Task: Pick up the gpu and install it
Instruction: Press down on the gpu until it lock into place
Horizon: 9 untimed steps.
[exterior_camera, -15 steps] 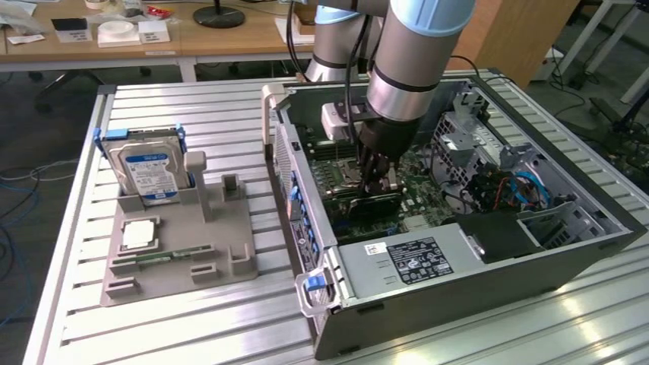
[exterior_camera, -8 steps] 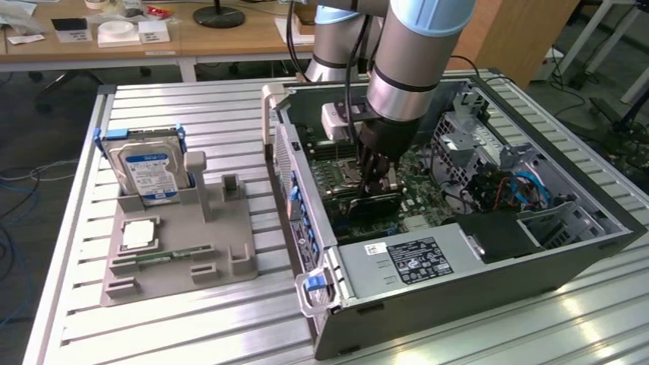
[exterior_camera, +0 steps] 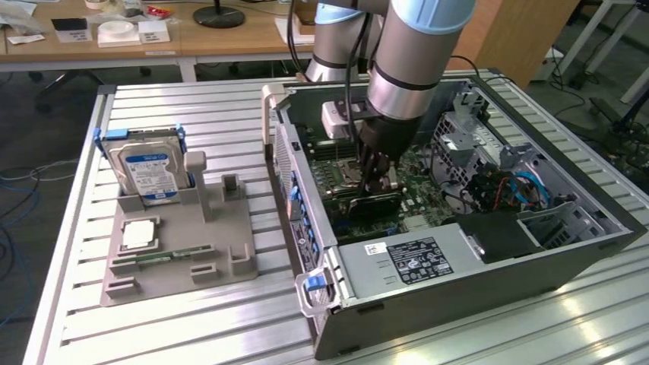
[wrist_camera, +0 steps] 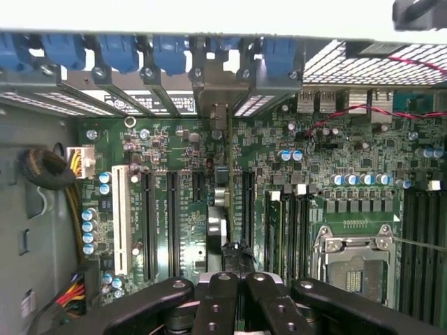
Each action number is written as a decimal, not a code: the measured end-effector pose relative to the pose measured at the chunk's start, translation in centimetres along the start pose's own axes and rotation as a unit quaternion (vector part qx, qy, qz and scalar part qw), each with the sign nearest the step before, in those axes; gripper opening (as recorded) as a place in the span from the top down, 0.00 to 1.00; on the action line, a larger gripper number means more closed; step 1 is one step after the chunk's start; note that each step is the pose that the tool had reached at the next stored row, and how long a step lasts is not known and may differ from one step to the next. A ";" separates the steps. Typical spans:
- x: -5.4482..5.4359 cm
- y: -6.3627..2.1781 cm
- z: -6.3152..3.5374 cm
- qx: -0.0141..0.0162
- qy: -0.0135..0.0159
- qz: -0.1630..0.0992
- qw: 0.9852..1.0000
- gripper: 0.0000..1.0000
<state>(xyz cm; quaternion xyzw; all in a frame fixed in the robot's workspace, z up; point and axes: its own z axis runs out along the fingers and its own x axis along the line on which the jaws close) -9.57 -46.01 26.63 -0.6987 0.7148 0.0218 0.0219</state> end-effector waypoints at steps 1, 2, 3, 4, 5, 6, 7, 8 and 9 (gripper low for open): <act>0.0 0.00 -0.20 0.000 0.000 0.000 1.000 0.89; 0.0 0.00 -0.42 0.000 0.000 0.000 1.000 0.89; 0.0 0.00 -0.63 0.000 0.000 0.000 1.000 0.89; -0.1 0.00 -0.87 0.000 0.000 0.000 1.000 0.89; -0.1 0.00 -1.11 0.000 0.000 0.000 1.000 0.89; -0.1 0.00 -1.32 0.000 0.000 0.000 1.000 0.89; -0.1 0.00 -1.51 0.000 0.000 0.000 1.000 0.89; -0.1 0.00 -1.70 0.000 0.000 0.000 1.000 0.89; -0.1 -0.01 -1.92 0.000 0.000 0.000 1.000 0.89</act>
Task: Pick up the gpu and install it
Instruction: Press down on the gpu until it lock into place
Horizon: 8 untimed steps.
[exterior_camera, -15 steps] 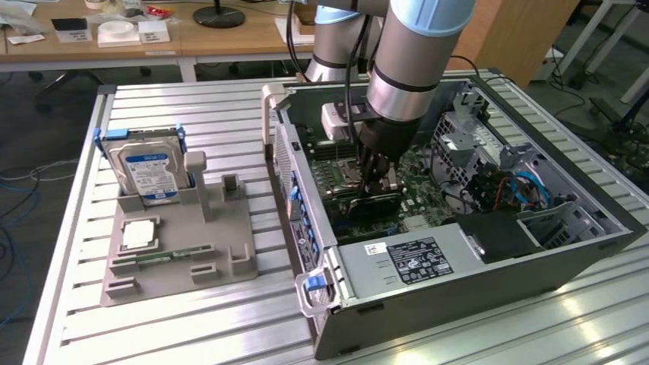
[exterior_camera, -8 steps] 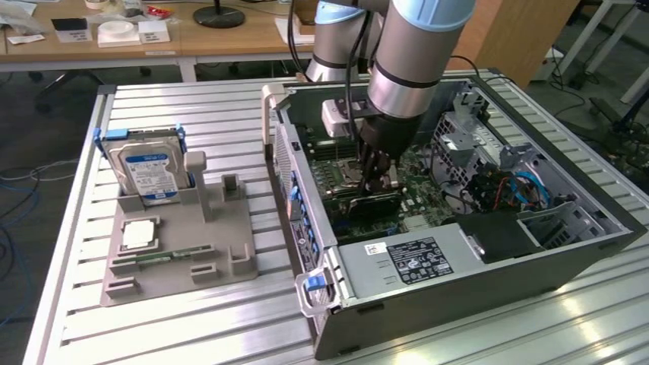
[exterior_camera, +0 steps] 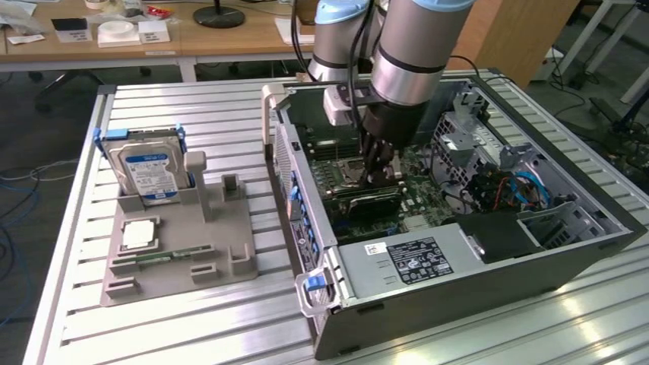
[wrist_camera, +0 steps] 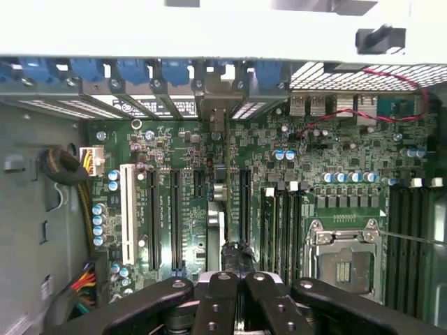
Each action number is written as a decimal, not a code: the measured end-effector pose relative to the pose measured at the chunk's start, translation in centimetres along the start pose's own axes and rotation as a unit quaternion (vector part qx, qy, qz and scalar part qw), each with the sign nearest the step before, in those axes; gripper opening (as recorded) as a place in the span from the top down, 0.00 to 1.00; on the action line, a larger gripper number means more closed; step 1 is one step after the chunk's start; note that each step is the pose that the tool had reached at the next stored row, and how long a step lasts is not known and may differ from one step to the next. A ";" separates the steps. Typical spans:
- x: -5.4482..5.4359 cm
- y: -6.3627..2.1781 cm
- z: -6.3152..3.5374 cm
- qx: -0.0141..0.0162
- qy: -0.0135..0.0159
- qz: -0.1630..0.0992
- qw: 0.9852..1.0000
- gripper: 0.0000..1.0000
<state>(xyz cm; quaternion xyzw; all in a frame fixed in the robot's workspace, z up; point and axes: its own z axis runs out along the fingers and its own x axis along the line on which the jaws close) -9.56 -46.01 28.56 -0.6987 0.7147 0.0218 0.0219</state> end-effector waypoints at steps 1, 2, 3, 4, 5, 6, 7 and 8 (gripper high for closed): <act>0.0 0.00 -0.24 0.000 0.000 0.000 1.000 0.89; 0.0 0.00 -0.49 0.000 0.000 0.000 1.000 0.89; 0.0 0.00 -0.74 0.000 0.000 0.000 1.000 0.89; -0.1 0.00 -0.96 0.000 0.000 0.000 1.000 0.89; -0.1 0.00 -1.21 0.000 0.000 0.000 1.000 0.89; -0.1 0.00 -1.43 0.000 0.000 0.000 1.000 0.89; -0.1 0.00 -1.64 0.000 0.000 0.000 1.000 0.89; -0.1 0.00 -1.84 0.000 0.000 0.000 1.000 0.89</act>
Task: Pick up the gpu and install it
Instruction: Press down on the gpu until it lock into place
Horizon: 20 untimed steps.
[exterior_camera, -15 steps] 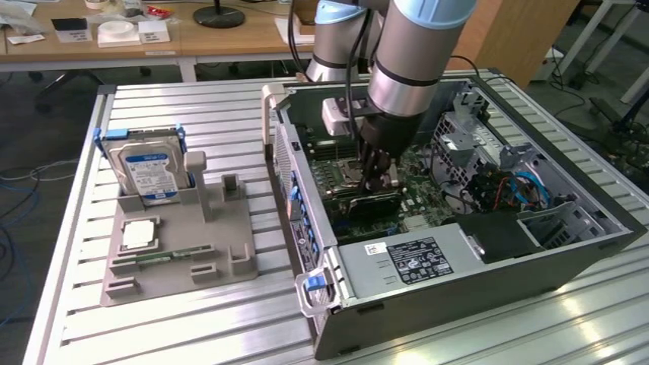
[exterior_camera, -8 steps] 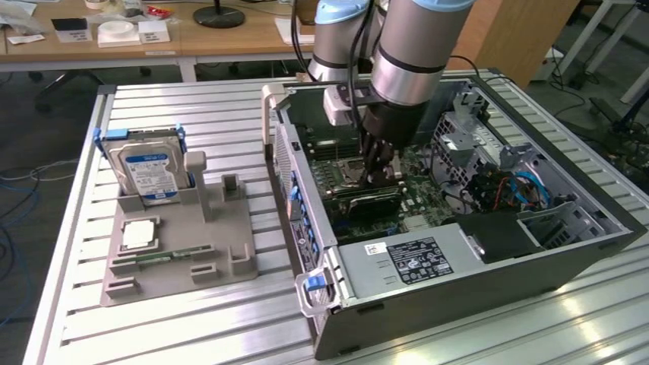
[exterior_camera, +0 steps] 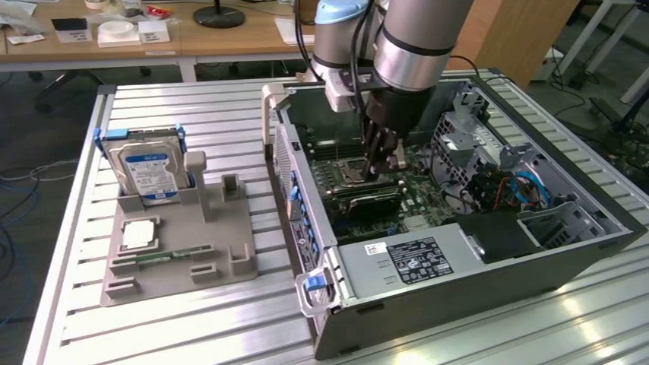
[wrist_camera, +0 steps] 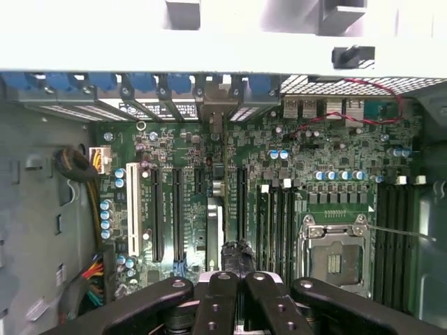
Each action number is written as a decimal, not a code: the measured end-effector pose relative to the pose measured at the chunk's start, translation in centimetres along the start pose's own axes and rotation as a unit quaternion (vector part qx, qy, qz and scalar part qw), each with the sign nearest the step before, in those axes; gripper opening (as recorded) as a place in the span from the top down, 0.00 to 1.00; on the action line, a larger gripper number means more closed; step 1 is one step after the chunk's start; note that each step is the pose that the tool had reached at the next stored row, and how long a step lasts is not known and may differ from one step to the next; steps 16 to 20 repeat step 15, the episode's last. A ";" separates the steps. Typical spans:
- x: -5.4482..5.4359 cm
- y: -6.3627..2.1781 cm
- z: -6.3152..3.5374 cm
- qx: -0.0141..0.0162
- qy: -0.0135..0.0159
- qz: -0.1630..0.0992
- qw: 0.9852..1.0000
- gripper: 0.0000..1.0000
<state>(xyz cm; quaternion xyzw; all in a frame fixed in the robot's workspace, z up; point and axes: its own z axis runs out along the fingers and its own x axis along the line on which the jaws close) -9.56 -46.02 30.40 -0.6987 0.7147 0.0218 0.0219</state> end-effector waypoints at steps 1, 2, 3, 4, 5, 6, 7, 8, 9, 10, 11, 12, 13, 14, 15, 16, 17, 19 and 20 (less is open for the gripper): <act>0.0 0.00 -0.22 0.000 0.000 0.000 1.000 0.89; 0.0 0.00 -0.42 0.000 0.000 0.000 1.000 0.89; 0.0 0.00 -0.62 0.000 0.000 0.000 1.000 0.89; 0.0 0.00 -0.78 0.000 0.000 0.000 1.000 0.89; -0.1 0.00 -0.92 0.000 0.000 0.000 1.000 0.89; -0.1 0.00 -1.05 0.000 0.000 0.000 1.000 0.89; -0.1 0.00 -1.16 0.000 0.000 0.000 1.000 0.89; -0.1 0.00 -1.22 0.000 0.000 0.000 1.000 0.89; -0.1 0.00 -1.22 0.000 0.000 0.000 1.000 0.89; -0.1 0.00 -1.22 0.000 0.000 0.000 1.000 0.89; -0.1 0.00 -1.22 0.000 0.000 0.000 1.000 0.89; -0.1 0.00 -1.23 0.000 0.000 0.000 1.000 0.89; -0.1 0.00 -1.23 0.000 0.000 0.000 1.000 0.89; -0.1 0.00 -1.23 0.000 0.000 0.000 1.000 0.89; -0.1 0.00 -1.23 0.000 0.000 0.000 1.000 0.89; -0.1 0.00 -1.23 0.000 0.000 0.000 1.000 0.89; -0.1 0.00 -1.23 0.000 0.000 0.000 1.000 0.89; -0.1 0.00 -1.23 0.000 0.000 0.000 1.000 0.89; -0.1 0.00 -1.23 0.000 0.000 0.000 1.000 0.89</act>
